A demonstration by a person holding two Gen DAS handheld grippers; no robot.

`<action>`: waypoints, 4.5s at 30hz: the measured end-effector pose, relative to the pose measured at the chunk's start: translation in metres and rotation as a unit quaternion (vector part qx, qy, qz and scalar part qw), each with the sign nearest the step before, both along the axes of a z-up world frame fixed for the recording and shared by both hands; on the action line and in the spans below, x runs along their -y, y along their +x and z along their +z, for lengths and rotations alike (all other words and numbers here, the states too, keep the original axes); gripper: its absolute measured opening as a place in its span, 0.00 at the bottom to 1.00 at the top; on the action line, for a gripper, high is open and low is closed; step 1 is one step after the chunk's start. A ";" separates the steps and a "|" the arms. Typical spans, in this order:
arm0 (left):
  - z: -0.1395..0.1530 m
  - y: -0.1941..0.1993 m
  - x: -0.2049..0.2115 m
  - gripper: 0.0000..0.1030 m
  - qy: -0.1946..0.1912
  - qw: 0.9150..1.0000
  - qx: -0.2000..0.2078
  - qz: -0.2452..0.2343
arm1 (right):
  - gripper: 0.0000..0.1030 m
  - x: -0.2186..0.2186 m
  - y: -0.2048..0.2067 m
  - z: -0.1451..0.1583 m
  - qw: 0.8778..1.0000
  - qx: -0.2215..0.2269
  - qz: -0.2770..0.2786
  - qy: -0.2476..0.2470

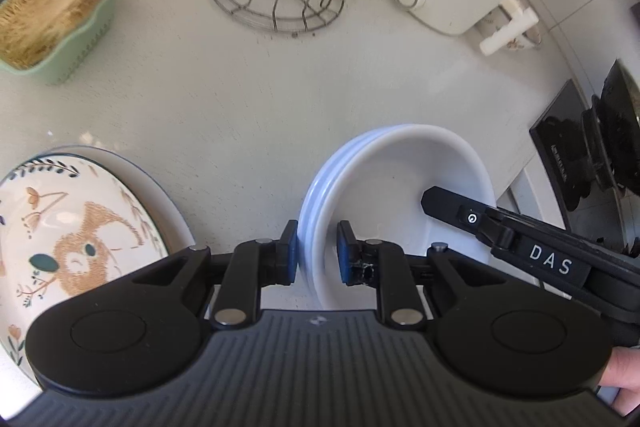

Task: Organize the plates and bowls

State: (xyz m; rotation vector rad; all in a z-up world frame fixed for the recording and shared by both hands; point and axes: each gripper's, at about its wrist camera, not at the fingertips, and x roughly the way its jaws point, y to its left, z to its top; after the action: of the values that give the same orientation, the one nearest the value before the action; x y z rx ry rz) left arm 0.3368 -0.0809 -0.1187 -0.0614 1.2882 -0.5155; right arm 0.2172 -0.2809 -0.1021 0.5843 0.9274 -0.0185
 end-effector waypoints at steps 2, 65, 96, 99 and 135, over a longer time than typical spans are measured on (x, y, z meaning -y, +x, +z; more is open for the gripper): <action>0.004 -0.001 -0.003 0.22 0.000 1.000 -0.006 0.009 | 0.19 -0.004 0.001 0.005 1.000 -0.001 0.002 -0.006; -0.020 -0.032 -0.201 0.23 0.000 0.958 0.026 0.286 | 0.20 -0.200 0.081 -0.017 0.961 -0.054 0.262 -0.065; 0.103 -0.086 -0.219 0.24 0.002 0.970 0.152 0.188 | 0.44 -0.172 0.016 0.094 0.980 0.110 0.149 -0.068; 0.122 -0.099 -0.218 0.24 -0.014 0.969 0.167 0.183 | 0.46 -0.167 -0.003 0.112 0.979 0.141 0.125 -0.080; 0.169 -0.321 -0.142 0.95 0.037 0.933 0.264 0.243 | 0.91 -0.096 -0.181 0.139 0.947 0.250 0.155 -0.129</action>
State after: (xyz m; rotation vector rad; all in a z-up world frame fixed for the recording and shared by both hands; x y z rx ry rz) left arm 0.0155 0.0612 0.0500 -0.1633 0.7211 -0.0416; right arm 0.0364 -0.1853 0.0367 0.1758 0.5000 0.2767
